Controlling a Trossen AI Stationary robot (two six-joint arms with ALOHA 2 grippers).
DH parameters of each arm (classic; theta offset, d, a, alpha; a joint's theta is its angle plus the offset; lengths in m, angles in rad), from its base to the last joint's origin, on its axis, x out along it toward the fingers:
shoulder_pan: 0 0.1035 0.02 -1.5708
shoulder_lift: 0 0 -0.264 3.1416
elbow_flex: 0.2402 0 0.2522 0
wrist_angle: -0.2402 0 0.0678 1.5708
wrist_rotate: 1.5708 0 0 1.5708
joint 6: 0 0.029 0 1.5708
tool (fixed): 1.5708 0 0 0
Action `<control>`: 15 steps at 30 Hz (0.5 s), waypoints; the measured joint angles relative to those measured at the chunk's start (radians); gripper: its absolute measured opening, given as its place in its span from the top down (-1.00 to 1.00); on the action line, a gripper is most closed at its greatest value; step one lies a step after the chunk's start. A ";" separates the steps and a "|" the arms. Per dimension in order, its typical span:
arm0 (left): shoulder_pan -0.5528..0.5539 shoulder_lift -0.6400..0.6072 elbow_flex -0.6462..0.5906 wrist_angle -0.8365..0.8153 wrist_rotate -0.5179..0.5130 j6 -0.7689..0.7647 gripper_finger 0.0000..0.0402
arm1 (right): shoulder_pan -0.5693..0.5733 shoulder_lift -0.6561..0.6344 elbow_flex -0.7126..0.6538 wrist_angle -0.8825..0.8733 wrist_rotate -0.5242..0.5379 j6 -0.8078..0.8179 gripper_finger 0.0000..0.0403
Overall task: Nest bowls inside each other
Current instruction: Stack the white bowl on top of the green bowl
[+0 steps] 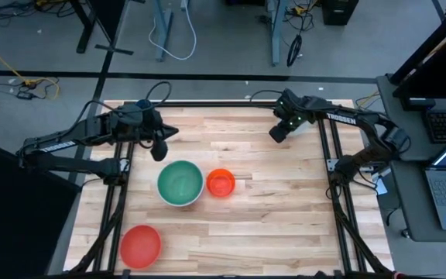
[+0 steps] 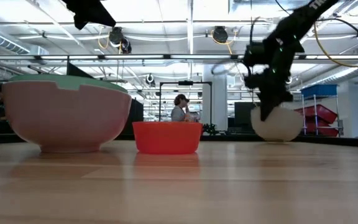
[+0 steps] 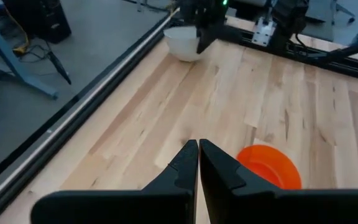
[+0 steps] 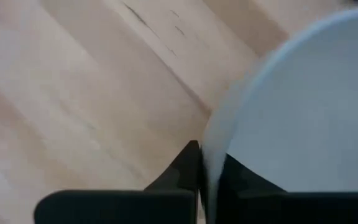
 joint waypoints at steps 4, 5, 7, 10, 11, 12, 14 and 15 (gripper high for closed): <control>0.000 -0.010 0.000 -0.073 0.003 -0.012 1.00 | 0.093 -0.005 0.126 -0.009 0.010 0.011 1.00; 0.000 -0.013 0.000 -0.084 0.003 -0.016 1.00 | 0.114 -0.005 0.156 -0.007 0.009 0.014 1.00; 0.000 -0.021 0.000 -0.114 0.004 -0.016 1.00 | 0.156 -0.005 0.209 0.014 0.008 0.017 1.00; 0.000 -0.038 0.000 -0.119 0.004 -0.017 1.00 | 0.204 -0.005 0.280 0.036 0.009 0.035 1.00; 0.000 -0.043 0.000 -0.120 0.004 -0.017 1.00 | 0.220 -0.005 0.301 0.038 0.007 0.040 1.00; 0.000 -0.049 0.000 -0.120 0.004 -0.017 1.00 | 0.238 -0.005 0.322 0.039 0.006 0.046 1.00; 0.000 -0.063 0.000 -0.127 0.001 -0.017 1.00 | 0.279 -0.005 0.362 0.049 0.004 0.050 1.00; 0.000 -0.070 0.000 -0.132 -0.004 -0.017 1.00 | 0.302 -0.006 0.380 0.052 0.003 0.050 1.00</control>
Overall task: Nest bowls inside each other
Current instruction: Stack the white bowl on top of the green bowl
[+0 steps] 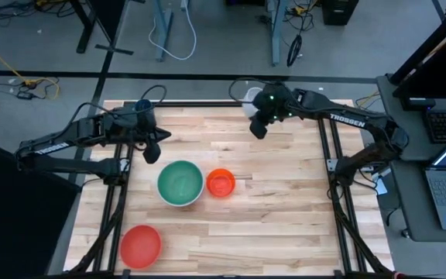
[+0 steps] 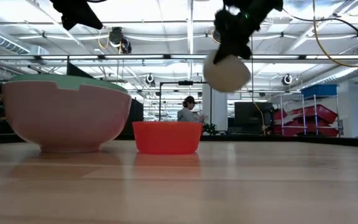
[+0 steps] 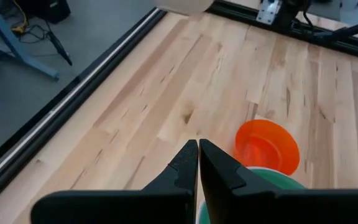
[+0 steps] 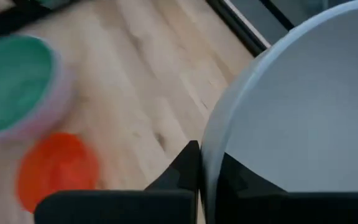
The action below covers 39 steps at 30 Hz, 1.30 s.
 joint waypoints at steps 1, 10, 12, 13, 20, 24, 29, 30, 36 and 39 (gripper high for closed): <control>0.000 -0.008 0.000 -0.010 -0.004 0.000 1.00 | 0.022 0.000 0.017 -0.001 0.000 0.000 1.00; 0.000 -0.054 0.000 -0.090 -0.012 -0.001 1.00 | 0.232 0.000 0.112 0.182 -0.060 0.047 1.00; 0.000 -0.062 0.000 -0.091 -0.012 0.000 1.00 | 0.269 -0.001 0.112 0.240 -0.065 0.072 1.00; 0.000 -0.066 0.000 -0.094 -0.012 0.000 1.00 | 0.285 0.001 0.112 0.263 -0.063 0.079 1.00; 0.000 -0.112 0.001 -0.222 -0.015 -0.018 1.00 | 0.380 0.034 0.112 0.390 -0.057 0.108 1.00; 0.000 -0.146 0.001 -0.286 0.001 -0.078 1.00 | 0.405 0.069 0.112 0.431 -0.056 0.108 1.00; 0.000 -0.176 0.001 -0.334 0.032 -0.155 1.00 | 0.428 0.117 0.111 0.465 -0.076 0.108 1.00; 0.000 -0.179 0.001 -0.338 0.039 -0.157 1.00 | 0.430 0.122 0.111 0.469 -0.079 0.108 1.00; 0.000 -0.187 0.002 -0.376 0.104 -0.183 1.00 | 0.443 0.204 0.111 0.547 -0.118 0.107 1.00; 0.000 -0.186 0.002 -0.380 0.119 -0.183 1.00 | 0.446 0.236 0.114 0.643 -0.130 0.105 1.00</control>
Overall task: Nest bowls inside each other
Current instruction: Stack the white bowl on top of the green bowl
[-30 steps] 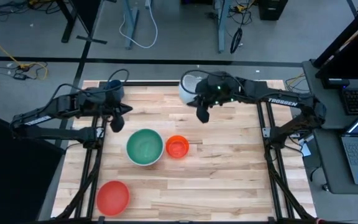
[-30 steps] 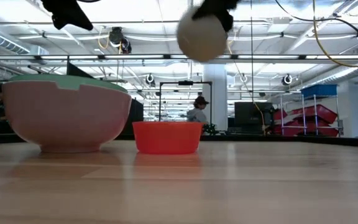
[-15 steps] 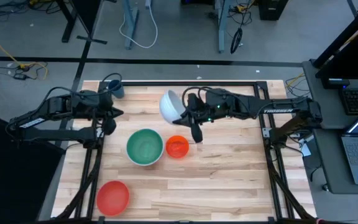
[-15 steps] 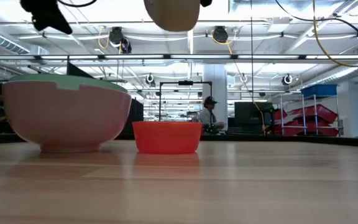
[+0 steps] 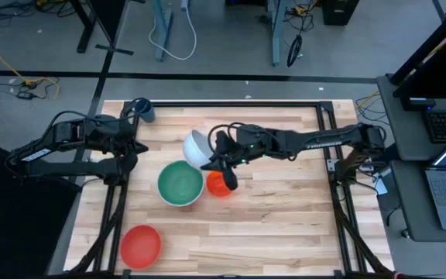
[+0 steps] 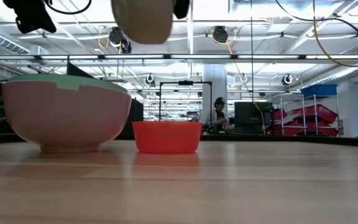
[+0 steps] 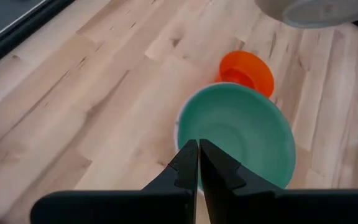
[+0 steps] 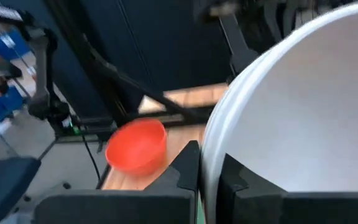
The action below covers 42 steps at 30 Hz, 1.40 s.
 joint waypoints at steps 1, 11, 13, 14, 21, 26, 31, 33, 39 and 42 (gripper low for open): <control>0.000 0.000 0.000 -0.001 0.001 -0.001 1.00 | 0.000 0.017 0.014 0.013 -0.001 -0.001 1.00; 0.000 0.000 0.000 0.000 -0.001 0.025 1.00 | 0.000 0.196 0.243 0.017 -0.003 -0.009 1.00; 0.000 0.000 0.000 0.000 -0.004 0.035 1.00 | 0.000 0.246 0.298 0.006 -0.004 -0.001 1.00; 0.000 0.000 0.000 0.000 -0.005 0.036 1.00 | 0.000 0.272 0.328 -0.005 -0.003 0.000 1.00; 0.000 -0.007 0.000 -0.047 -0.071 0.080 1.00 | 0.014 0.444 0.543 -0.127 -0.024 0.004 1.00; 0.000 -0.022 0.000 -0.130 -0.154 0.093 1.00 | 0.043 0.499 0.594 -0.178 -0.029 0.046 1.00; 0.000 -0.060 0.000 -0.132 -0.157 0.111 1.00 | 0.060 0.519 0.592 -0.259 -0.021 0.055 1.00; 0.000 -0.076 0.000 -0.132 -0.159 0.114 1.00 | 0.059 0.519 0.592 -0.279 -0.021 0.054 1.00; 0.000 -0.119 0.000 -0.130 -0.160 0.109 1.00 | 0.035 0.517 0.592 -0.375 -0.013 0.020 1.00; 0.000 -0.129 0.000 -0.130 -0.160 0.109 1.00 | 0.024 0.519 0.592 -0.386 -0.013 0.004 1.00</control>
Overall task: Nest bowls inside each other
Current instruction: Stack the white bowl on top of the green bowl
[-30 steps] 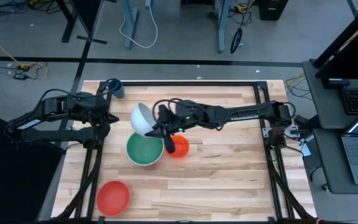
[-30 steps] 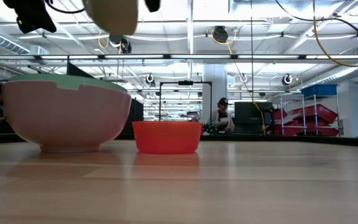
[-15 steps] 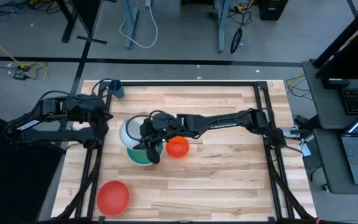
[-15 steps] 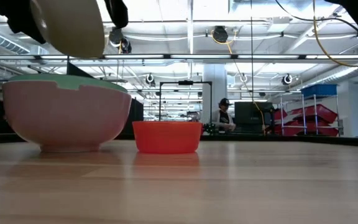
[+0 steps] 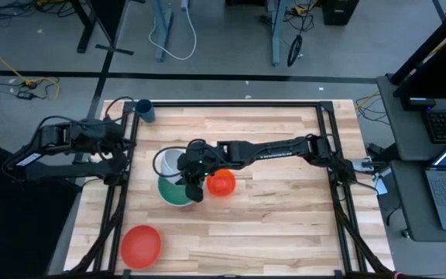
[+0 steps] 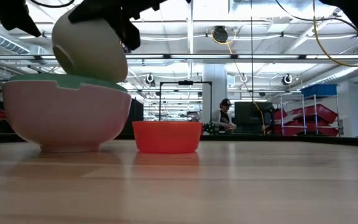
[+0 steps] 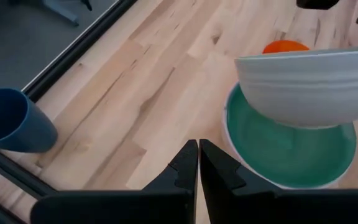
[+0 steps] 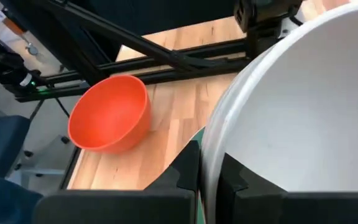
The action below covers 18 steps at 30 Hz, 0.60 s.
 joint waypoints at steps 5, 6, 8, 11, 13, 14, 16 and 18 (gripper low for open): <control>0.000 0.001 0.000 0.009 0.000 0.001 1.00 | 0.003 0.036 0.000 -0.005 -0.014 -0.003 1.00; 0.000 0.001 0.000 0.012 0.000 0.001 1.00 | 0.006 0.038 -0.002 -0.017 -0.012 0.000 1.00; 0.000 0.001 0.000 0.019 0.000 0.001 1.00 | 0.013 0.044 -0.002 -0.004 -0.013 0.004 1.00; 0.000 0.001 0.000 0.036 0.000 0.003 1.00 | 0.019 0.045 -0.002 -0.010 -0.015 0.005 1.00; 0.000 0.001 0.000 0.042 0.000 0.004 1.00 | 0.019 0.046 -0.002 -0.012 -0.015 0.005 1.00; 0.000 0.001 0.000 0.043 0.001 0.004 1.00 | 0.018 0.046 -0.002 -0.014 -0.014 0.005 1.00; 0.000 0.001 0.000 0.045 0.001 0.004 1.00 | 0.014 0.046 -0.001 -0.025 -0.013 0.010 1.00; 0.000 0.001 0.000 0.049 0.001 0.004 1.00 | 0.010 0.046 -0.001 -0.056 -0.012 0.012 1.00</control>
